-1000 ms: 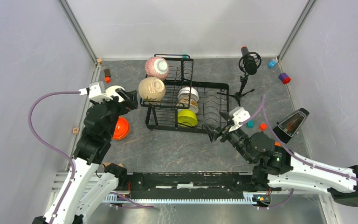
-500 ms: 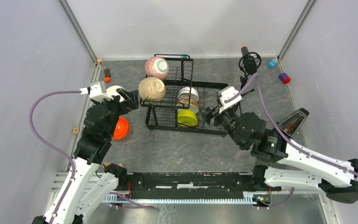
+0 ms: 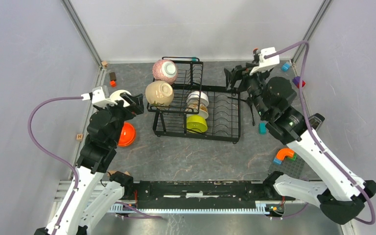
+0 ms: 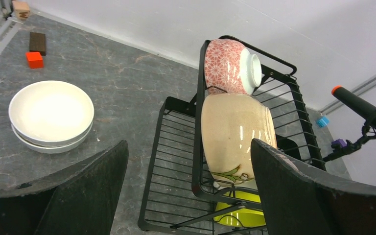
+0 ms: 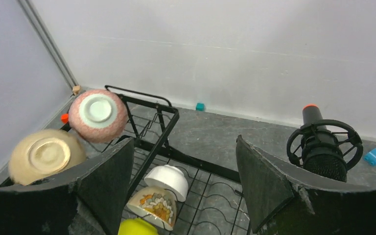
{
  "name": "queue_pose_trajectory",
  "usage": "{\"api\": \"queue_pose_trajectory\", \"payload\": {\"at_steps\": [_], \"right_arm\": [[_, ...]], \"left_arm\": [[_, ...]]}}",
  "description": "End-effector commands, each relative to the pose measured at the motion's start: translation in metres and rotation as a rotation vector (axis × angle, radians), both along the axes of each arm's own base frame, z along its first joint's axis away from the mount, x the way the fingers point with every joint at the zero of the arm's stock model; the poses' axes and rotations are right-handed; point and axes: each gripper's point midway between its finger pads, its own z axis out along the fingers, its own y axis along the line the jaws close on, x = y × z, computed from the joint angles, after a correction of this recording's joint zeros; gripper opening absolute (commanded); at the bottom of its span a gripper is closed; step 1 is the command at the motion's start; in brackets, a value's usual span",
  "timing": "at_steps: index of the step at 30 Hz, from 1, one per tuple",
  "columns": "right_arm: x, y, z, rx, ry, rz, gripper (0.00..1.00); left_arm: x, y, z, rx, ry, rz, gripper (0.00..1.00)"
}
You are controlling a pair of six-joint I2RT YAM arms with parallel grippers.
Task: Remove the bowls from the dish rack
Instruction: Pick up the bowl from the dish rack.
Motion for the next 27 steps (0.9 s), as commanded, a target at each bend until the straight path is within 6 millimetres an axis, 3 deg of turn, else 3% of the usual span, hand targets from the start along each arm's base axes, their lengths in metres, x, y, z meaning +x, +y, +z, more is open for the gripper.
{"api": "queue_pose_trajectory", "payload": {"at_steps": [1, 4, 6, 12, 15, 24, 27], "right_arm": [[0.019, -0.008, 0.013, 0.164, -0.018, 0.062, 0.81], [0.021, -0.030, 0.000, 0.292, -0.104, 0.005, 0.82], [0.016, -0.033, -0.005, 0.331, -0.157, 0.031, 0.82], [0.021, 0.010, -0.004, 0.224, -0.076, 0.236, 0.82], [0.002, 0.035, -0.006, 0.215, -0.133, 0.416, 0.82], [0.010, 0.058, -0.053, 0.235, 0.023, 0.459, 0.76], [0.007, 0.077, -0.063, 0.189, 0.058, 0.481, 0.75]], "left_arm": [[0.000, -0.012, 0.006, 0.015, -0.038, -0.072, 1.00], [0.000, -0.021, 0.007, 0.007, -0.046, -0.117, 1.00], [-0.001, -0.024, 0.009, 0.007, -0.049, -0.134, 1.00], [-0.006, -0.026, 0.016, 0.011, -0.087, -0.161, 1.00], [-0.007, -0.029, 0.017, 0.018, -0.094, -0.179, 1.00], [-0.003, -0.044, 0.012, 0.030, -0.105, -0.253, 1.00], [0.000, -0.044, 0.008, 0.034, -0.089, -0.247, 1.00]]}}
